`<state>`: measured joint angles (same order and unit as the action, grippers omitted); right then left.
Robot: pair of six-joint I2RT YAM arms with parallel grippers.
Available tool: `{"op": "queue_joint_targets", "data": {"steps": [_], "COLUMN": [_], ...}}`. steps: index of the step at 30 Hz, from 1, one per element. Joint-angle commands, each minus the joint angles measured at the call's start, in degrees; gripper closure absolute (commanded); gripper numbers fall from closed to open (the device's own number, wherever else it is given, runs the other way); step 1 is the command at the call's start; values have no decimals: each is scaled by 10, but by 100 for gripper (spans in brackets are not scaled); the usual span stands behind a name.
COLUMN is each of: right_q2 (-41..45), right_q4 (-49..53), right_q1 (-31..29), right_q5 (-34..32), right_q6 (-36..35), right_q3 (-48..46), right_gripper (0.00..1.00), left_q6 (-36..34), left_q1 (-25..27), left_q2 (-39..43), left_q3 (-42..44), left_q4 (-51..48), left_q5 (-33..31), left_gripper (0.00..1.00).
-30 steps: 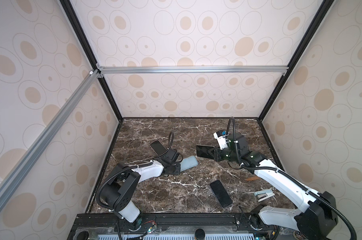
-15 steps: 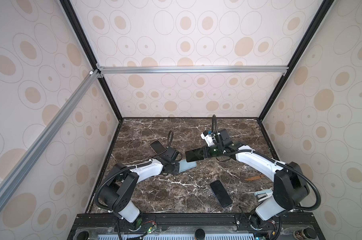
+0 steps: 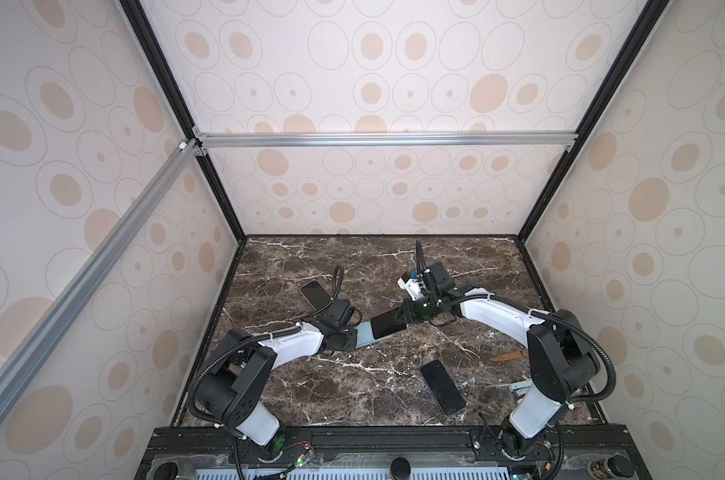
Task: Put the phone into the phone case
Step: 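Bring the silver phone with the right gripper over the tilted blue case, then lower the silver phone into the blue case with the right gripper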
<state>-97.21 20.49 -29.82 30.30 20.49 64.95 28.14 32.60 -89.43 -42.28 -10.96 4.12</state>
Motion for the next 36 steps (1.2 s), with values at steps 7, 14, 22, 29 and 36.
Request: {"op": "queue_joint_targets", "data": {"steps": [7, 14, 22, 29, 36], "right_q2": [48, 52, 41, -4, -44], "right_q4": [10, -33, -62, -108, -121], "right_q1": [-3, -5, -23, -33, -33], "right_q5": [19, 40, 51, 82, 105], "right_q6": [41, 89, 126, 168, 184], "right_q3": [-52, -56, -43, -36, -20], "right_gripper": [100, 100, 100, 100, 100], "left_q6": [-2, 8, 29, 54, 62], "left_q1": [-4, -6, -31, -51, -55], "left_q2": [41, 83, 118, 113, 82], "left_q3": [31, 25, 39, 84, 112], "left_q4": [1, 8, 29, 89, 138], "left_q5": [21, 3, 22, 84, 128], "left_gripper": [83, 76, 75, 75, 77]}}
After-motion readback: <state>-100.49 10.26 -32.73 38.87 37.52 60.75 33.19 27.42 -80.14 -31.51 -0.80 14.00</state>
